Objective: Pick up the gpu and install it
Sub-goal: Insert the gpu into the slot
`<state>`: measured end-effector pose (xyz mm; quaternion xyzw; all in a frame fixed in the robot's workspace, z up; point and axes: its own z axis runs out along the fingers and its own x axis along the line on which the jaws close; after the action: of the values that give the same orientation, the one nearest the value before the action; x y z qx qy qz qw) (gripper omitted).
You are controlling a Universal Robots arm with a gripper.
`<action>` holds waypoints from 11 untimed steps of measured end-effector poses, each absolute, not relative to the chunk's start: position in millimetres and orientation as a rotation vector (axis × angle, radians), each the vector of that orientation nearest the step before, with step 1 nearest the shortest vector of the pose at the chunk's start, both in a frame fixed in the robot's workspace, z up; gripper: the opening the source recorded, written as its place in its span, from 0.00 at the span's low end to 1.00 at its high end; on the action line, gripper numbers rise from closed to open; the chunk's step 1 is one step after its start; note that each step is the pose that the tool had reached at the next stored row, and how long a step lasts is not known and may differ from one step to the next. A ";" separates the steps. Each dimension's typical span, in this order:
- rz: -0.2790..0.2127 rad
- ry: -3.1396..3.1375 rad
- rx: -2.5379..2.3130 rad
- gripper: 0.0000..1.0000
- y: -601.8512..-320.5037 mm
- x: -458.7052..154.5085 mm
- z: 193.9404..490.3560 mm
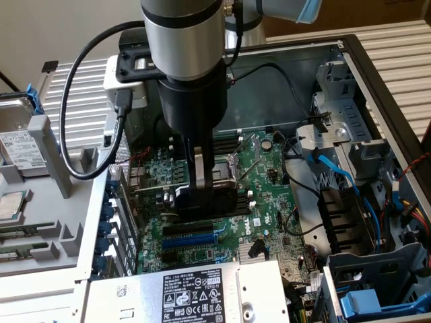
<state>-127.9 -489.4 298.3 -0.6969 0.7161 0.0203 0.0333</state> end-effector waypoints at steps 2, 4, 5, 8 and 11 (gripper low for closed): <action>0.062 2.203 -2.144 0.26 -489.3 -130.1 296.1; 0.062 2.204 -2.144 0.26 -489.4 -131.9 294.4; 0.062 2.204 -2.145 0.26 -489.4 -131.9 294.3; 0.062 2.204 -2.145 0.26 -489.4 -132.2 294.0; 0.062 2.204 -2.144 0.26 -489.4 -133.9 293.0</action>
<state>-133.9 -489.4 293.0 -0.6969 0.7162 0.0201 0.0331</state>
